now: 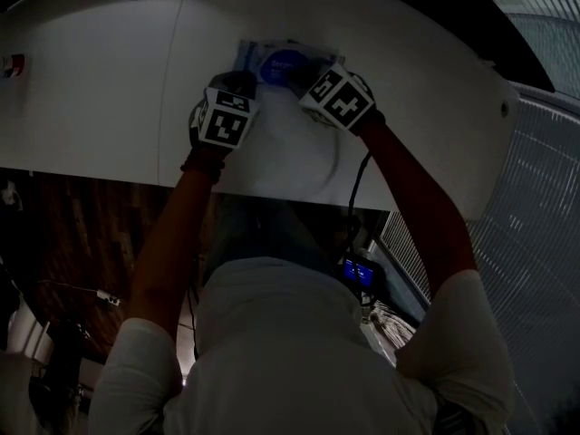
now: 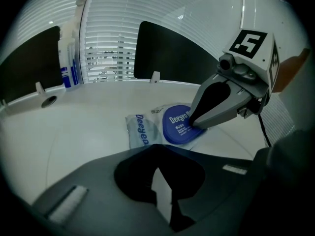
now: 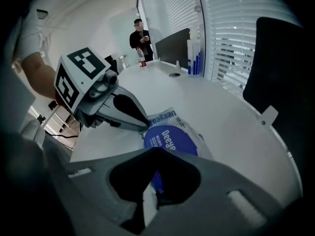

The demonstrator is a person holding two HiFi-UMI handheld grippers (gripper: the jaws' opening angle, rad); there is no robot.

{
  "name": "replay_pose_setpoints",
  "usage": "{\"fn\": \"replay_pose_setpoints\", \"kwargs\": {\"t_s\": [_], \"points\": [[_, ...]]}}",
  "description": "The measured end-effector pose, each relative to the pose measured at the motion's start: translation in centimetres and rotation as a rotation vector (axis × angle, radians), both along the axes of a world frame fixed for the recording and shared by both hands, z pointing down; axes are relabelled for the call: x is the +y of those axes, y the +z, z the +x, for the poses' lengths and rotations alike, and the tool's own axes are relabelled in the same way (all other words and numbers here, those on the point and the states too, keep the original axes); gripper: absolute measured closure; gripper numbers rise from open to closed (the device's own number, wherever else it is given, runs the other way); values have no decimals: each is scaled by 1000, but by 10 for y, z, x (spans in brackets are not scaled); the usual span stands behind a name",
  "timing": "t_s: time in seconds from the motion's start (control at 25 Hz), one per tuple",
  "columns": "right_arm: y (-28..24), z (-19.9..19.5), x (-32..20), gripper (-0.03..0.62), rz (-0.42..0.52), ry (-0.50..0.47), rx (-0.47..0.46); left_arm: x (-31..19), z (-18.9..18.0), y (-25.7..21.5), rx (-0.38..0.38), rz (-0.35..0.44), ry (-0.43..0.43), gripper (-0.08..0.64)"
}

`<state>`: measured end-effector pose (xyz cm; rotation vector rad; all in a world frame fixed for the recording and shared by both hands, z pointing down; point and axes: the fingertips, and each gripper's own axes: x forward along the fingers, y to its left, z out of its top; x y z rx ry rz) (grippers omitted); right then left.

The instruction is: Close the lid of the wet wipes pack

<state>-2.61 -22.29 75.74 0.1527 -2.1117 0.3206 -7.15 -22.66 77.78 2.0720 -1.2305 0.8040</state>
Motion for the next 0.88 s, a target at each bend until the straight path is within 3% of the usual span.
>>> {"fn": "replay_pose_setpoints", "kwargs": {"t_s": [0.44, 0.64, 0.88], "points": [[8, -3, -4, 591, 40, 24, 19, 0, -1, 2, 7, -8, 10, 557], [-13, -3, -10, 591, 71, 95, -35, 2, 1, -7, 9, -12, 24, 557], [-63, 4, -9, 591, 122, 195, -112, 12, 1, -53, 26, 22, -3, 557]]}}
